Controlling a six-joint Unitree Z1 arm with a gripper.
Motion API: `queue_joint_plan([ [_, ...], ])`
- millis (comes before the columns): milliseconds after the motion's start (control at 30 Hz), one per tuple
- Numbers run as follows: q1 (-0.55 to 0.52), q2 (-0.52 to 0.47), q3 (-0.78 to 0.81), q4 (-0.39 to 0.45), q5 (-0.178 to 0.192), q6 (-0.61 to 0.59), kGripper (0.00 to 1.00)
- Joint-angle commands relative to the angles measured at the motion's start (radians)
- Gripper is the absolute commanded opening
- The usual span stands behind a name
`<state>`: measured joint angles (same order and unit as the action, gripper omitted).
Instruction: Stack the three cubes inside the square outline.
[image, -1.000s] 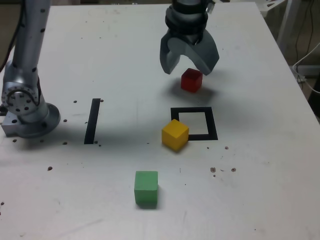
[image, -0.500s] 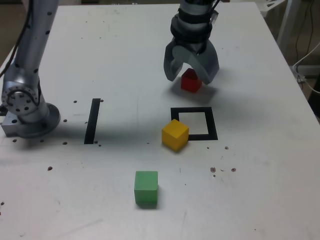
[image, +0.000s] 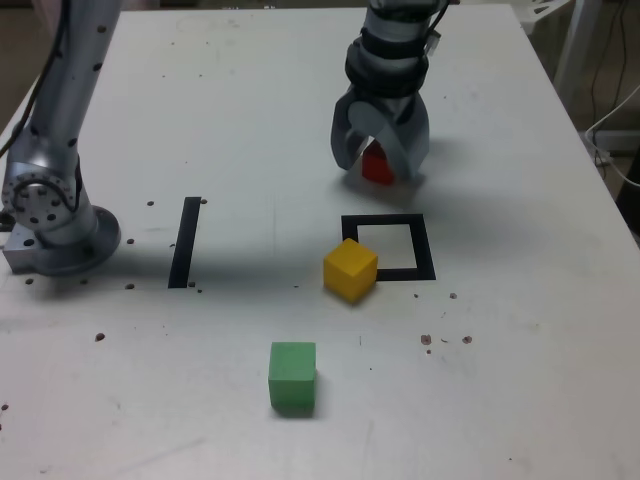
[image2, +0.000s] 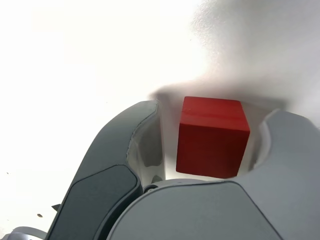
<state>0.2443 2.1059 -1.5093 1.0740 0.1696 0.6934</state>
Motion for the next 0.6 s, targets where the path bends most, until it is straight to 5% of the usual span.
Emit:
queue_joint_plan([
  [0, -0.002, 0.003, 0.005, -0.003, 0.002, -0.003, 0.3],
  [567, -0.023, -0.04, 0.035, -0.001, 0.002, -0.083, 0.3],
])
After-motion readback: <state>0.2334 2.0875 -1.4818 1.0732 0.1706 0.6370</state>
